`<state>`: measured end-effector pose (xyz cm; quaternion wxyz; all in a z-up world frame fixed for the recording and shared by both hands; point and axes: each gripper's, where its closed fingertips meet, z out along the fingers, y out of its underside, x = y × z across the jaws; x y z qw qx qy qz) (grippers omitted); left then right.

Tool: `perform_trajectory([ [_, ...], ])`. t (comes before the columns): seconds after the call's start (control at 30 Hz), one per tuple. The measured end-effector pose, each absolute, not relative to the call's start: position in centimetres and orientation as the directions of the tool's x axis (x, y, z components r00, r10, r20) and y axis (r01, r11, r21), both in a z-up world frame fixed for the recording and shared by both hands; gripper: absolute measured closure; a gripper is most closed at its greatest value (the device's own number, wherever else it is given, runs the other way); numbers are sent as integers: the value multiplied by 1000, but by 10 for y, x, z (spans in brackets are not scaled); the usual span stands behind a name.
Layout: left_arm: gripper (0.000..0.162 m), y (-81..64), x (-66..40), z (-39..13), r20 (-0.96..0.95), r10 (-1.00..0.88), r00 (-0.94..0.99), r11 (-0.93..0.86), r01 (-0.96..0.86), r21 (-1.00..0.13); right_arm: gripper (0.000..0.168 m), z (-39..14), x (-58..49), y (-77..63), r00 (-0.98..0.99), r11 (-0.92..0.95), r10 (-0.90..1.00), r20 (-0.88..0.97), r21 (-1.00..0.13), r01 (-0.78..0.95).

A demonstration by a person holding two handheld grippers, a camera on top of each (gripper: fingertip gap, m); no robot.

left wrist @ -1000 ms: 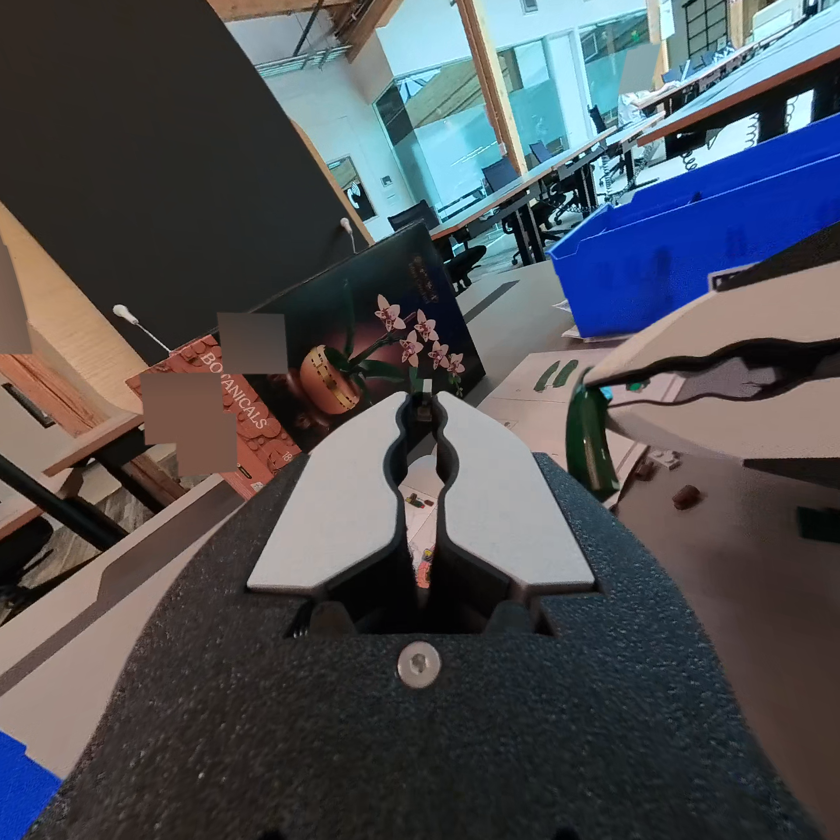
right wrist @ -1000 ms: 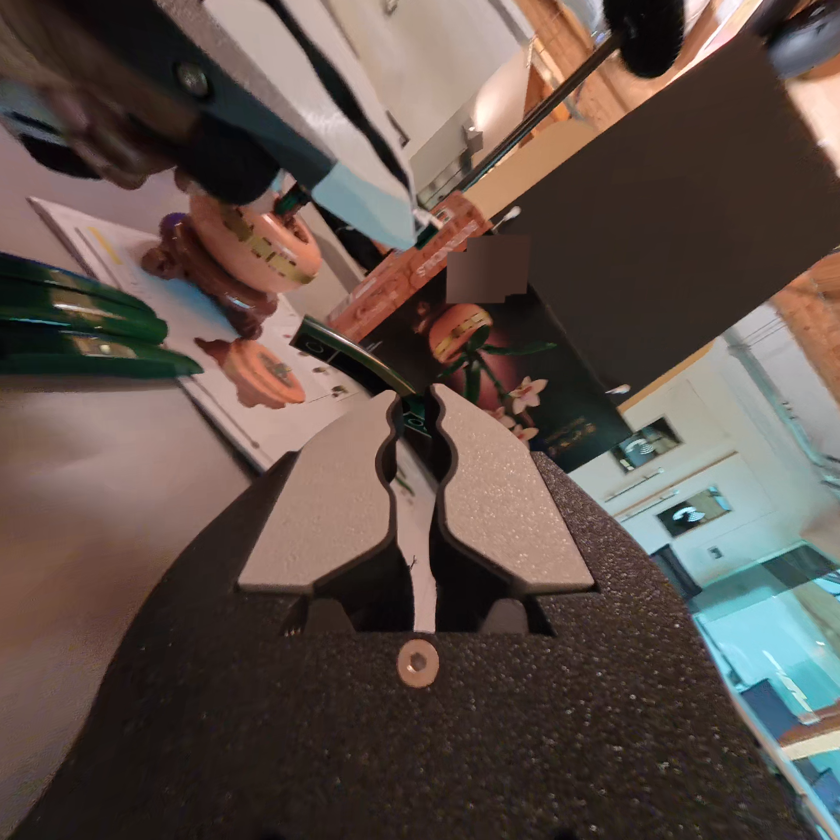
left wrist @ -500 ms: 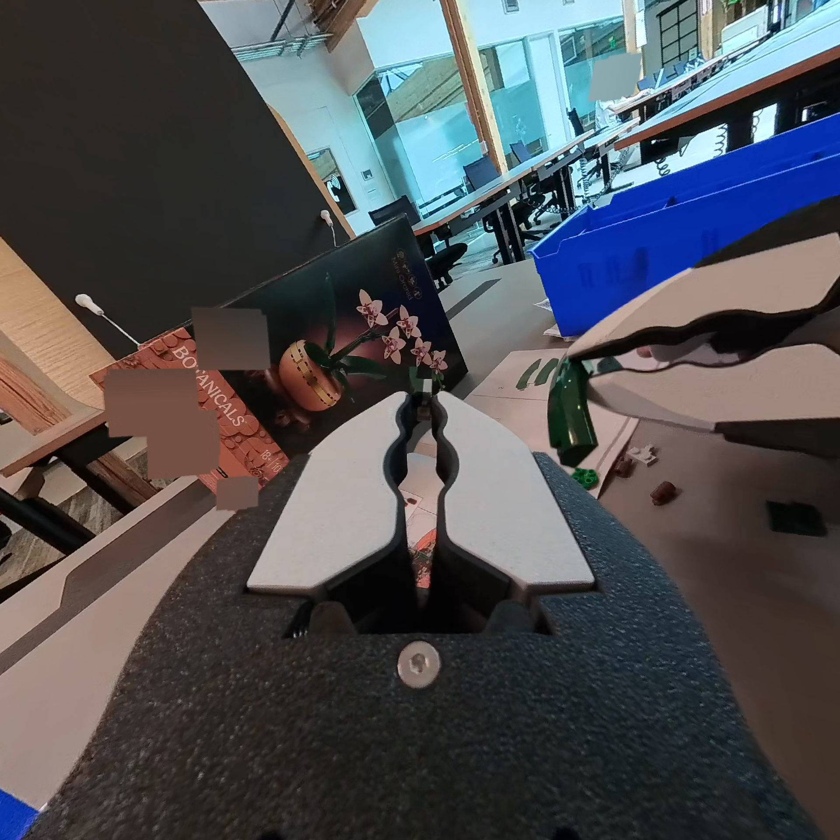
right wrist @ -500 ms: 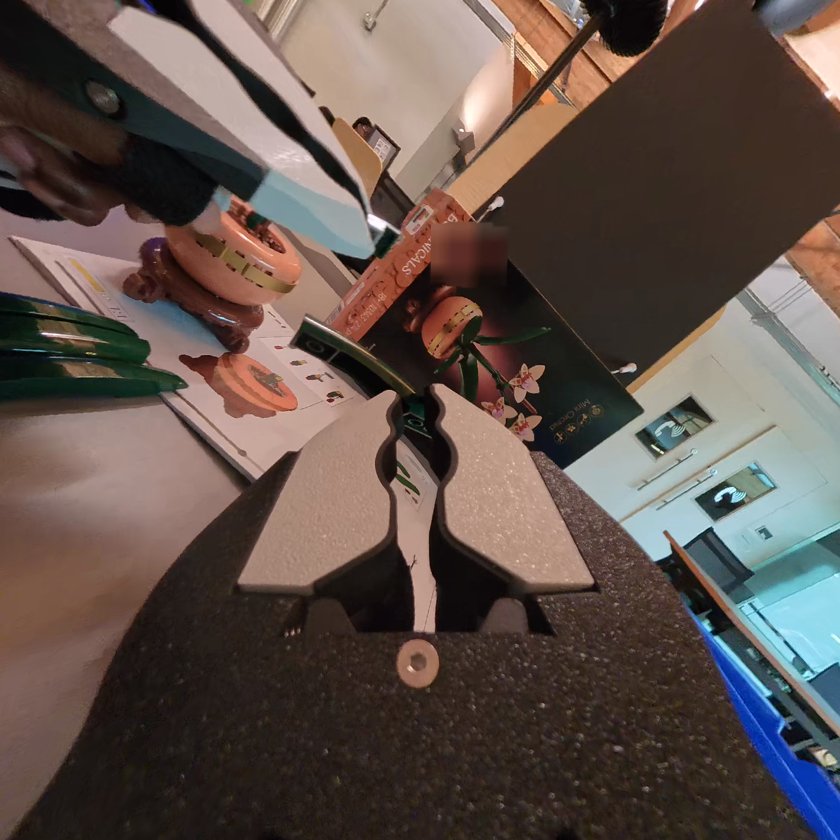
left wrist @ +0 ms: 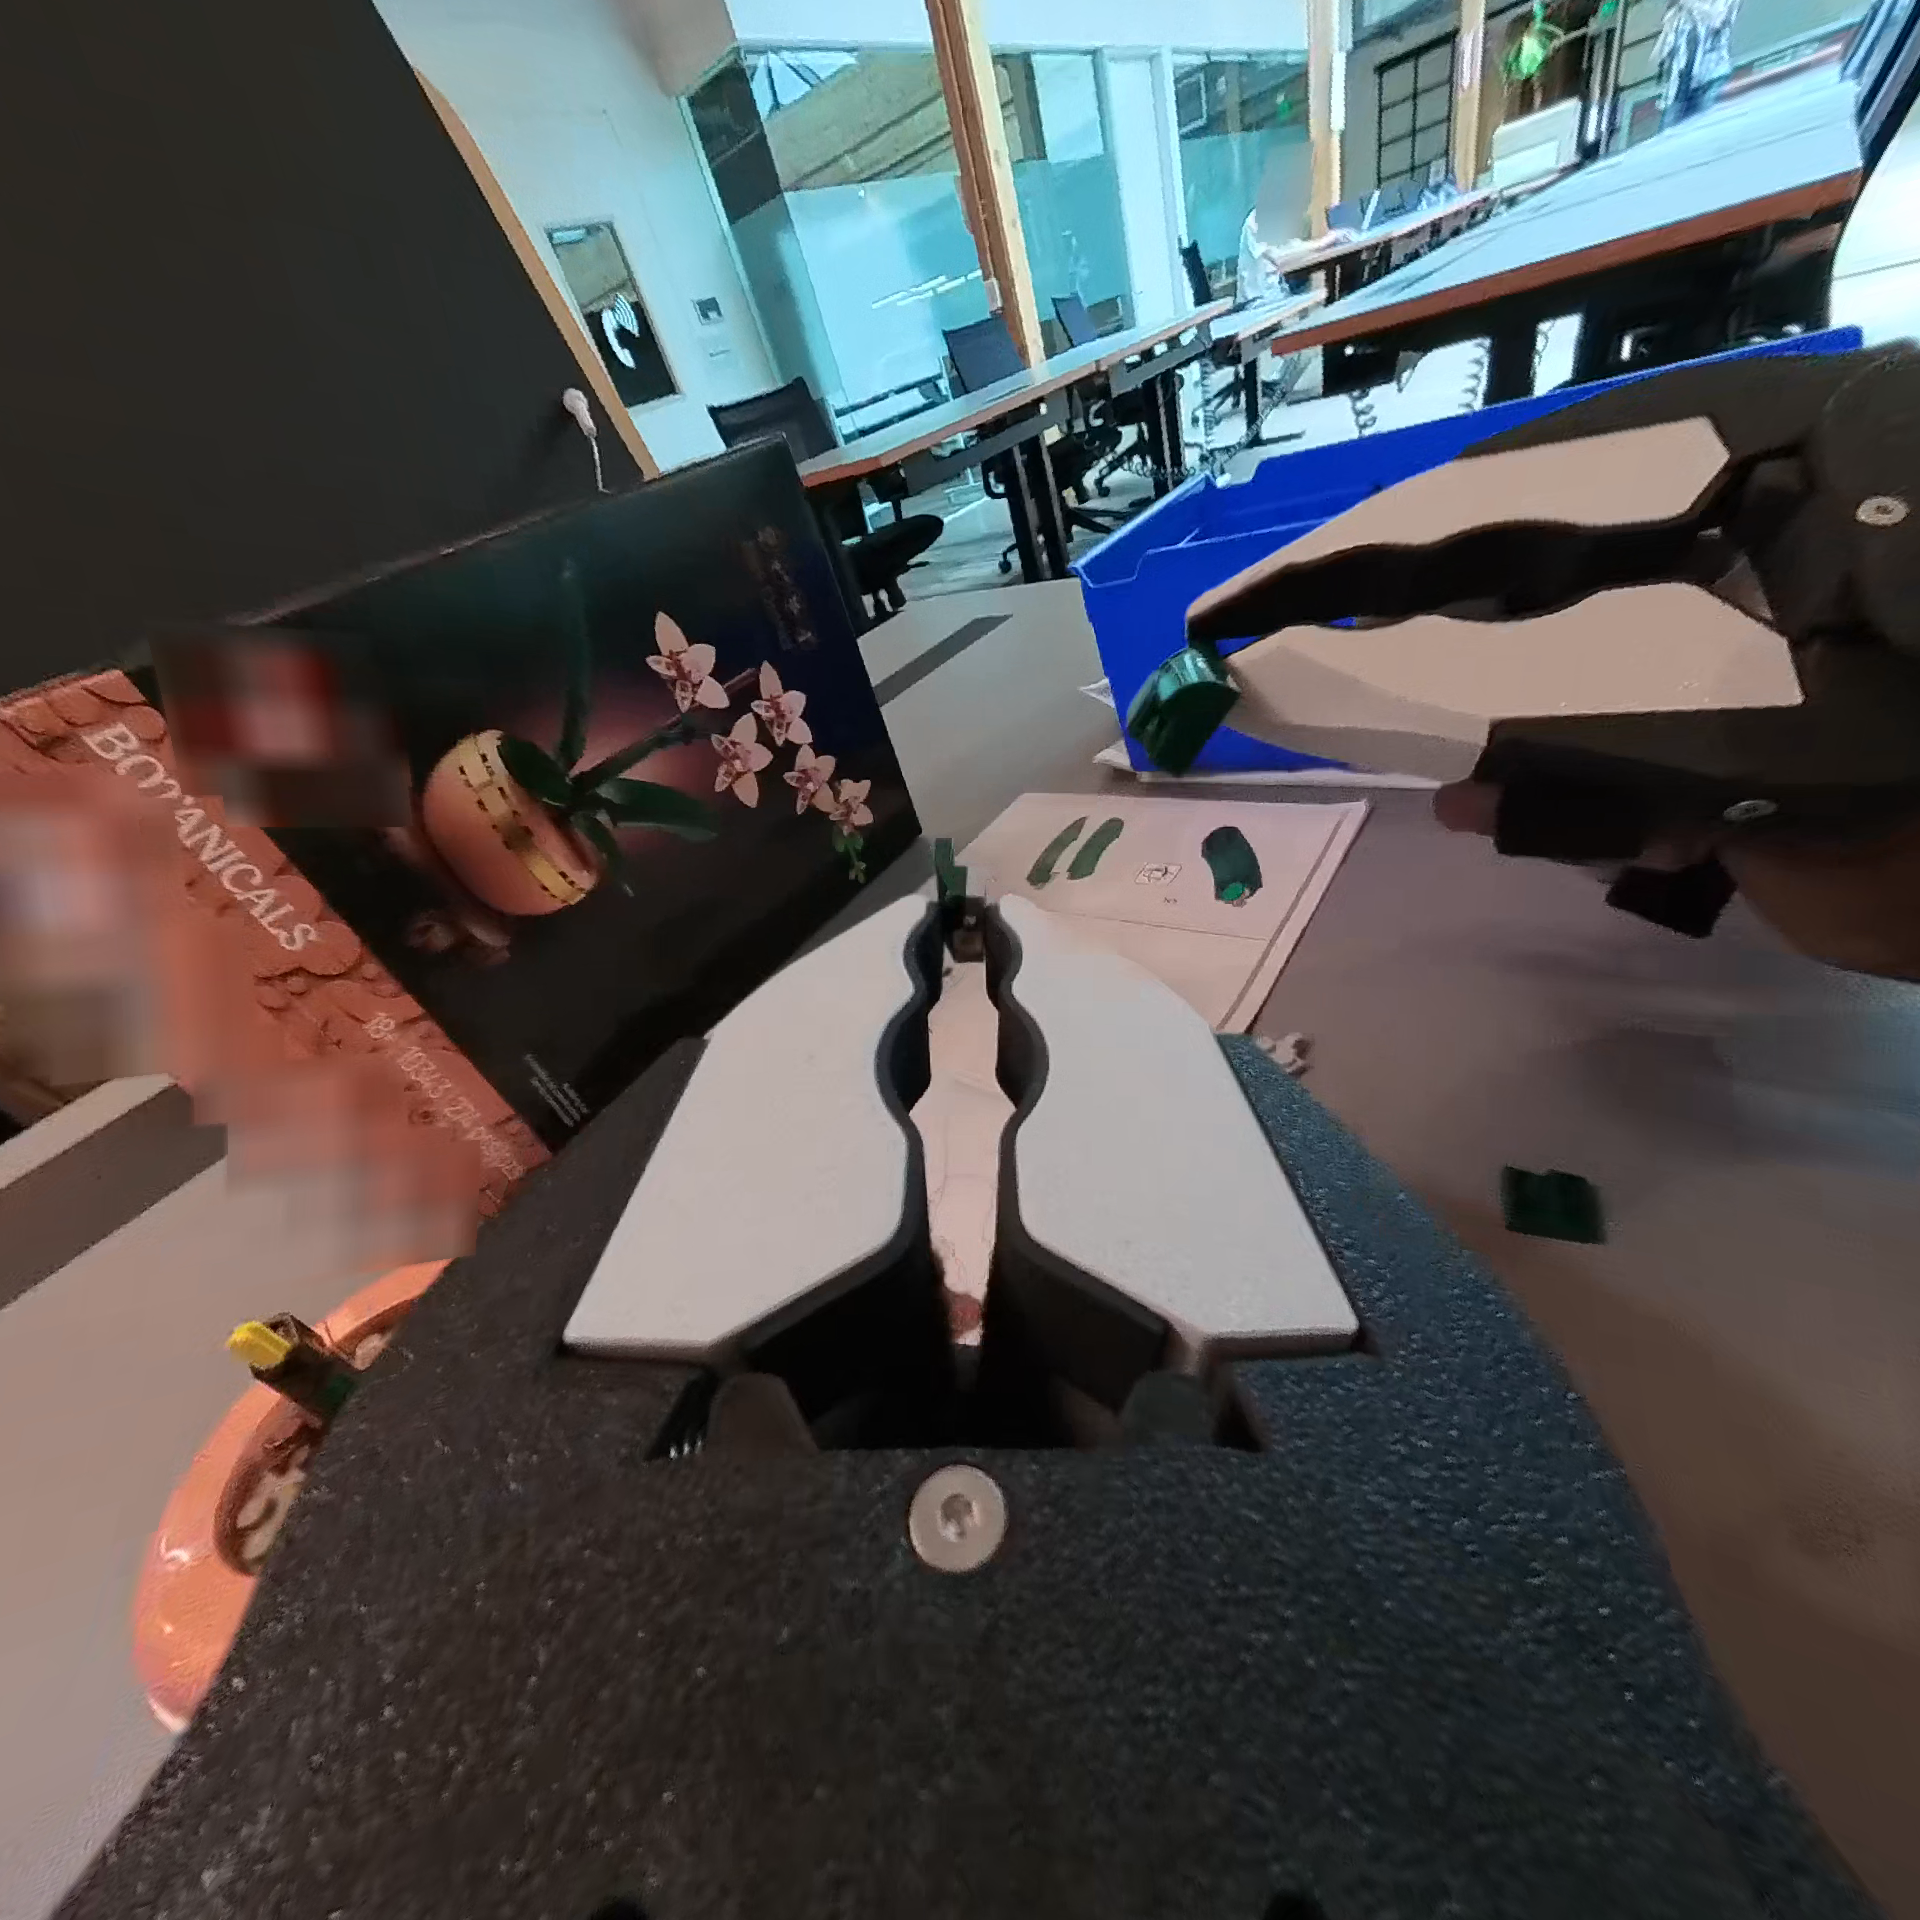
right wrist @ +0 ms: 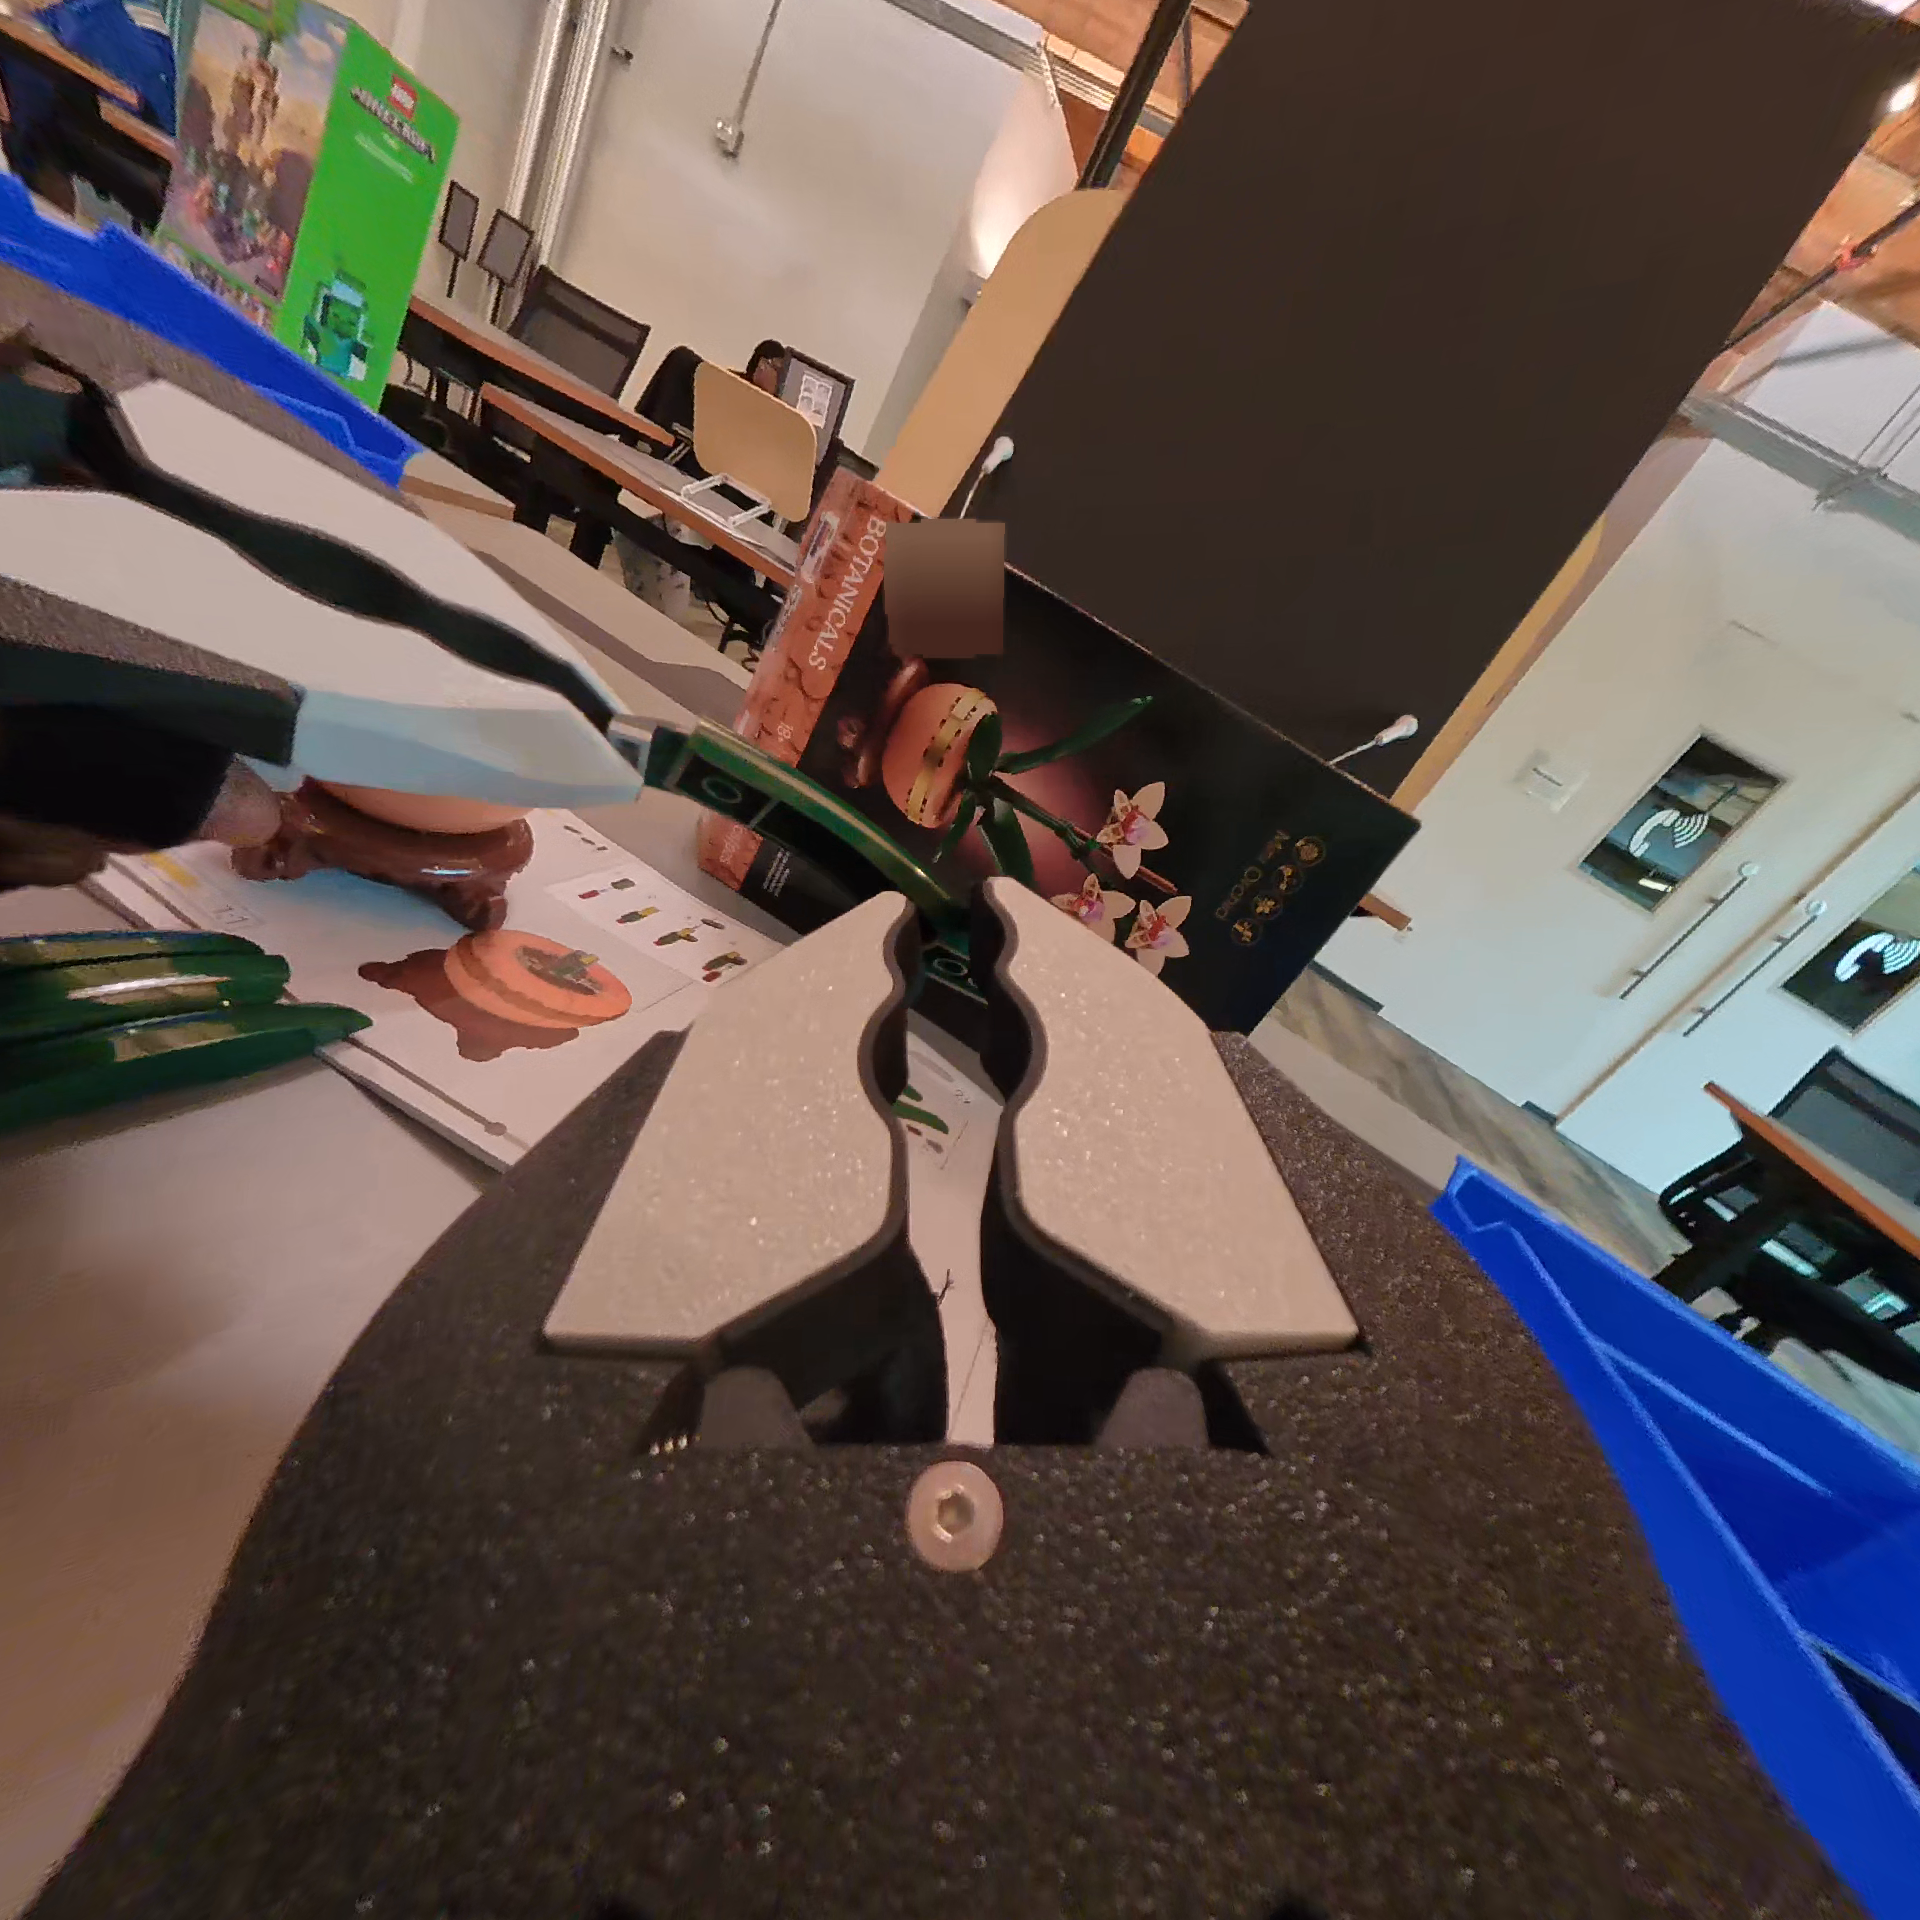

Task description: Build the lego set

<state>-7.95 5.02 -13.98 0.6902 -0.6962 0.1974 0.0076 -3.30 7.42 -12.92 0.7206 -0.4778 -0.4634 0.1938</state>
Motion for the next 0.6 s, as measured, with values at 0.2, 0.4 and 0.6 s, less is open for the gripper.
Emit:
perform_trajectory([
  [0.2, 156, 48, -71, -137, -411, -242, 879, 82, -403, -911, 160, -127, -43, 66, 462, 586, 641, 613, -780, 222],
  [0.4, 156, 46, -62, -140, -370, -292, 882, 73, -366, -928, 160, -127, -40, 71, 456, 608, 596, 661, -743, 281],
  [0.6, 156, 44, -50, -146, -557, -231, 797, 76, -556, -827, 160, -136, -34, 75, 405, 642, 546, 733, -677, 360],
])
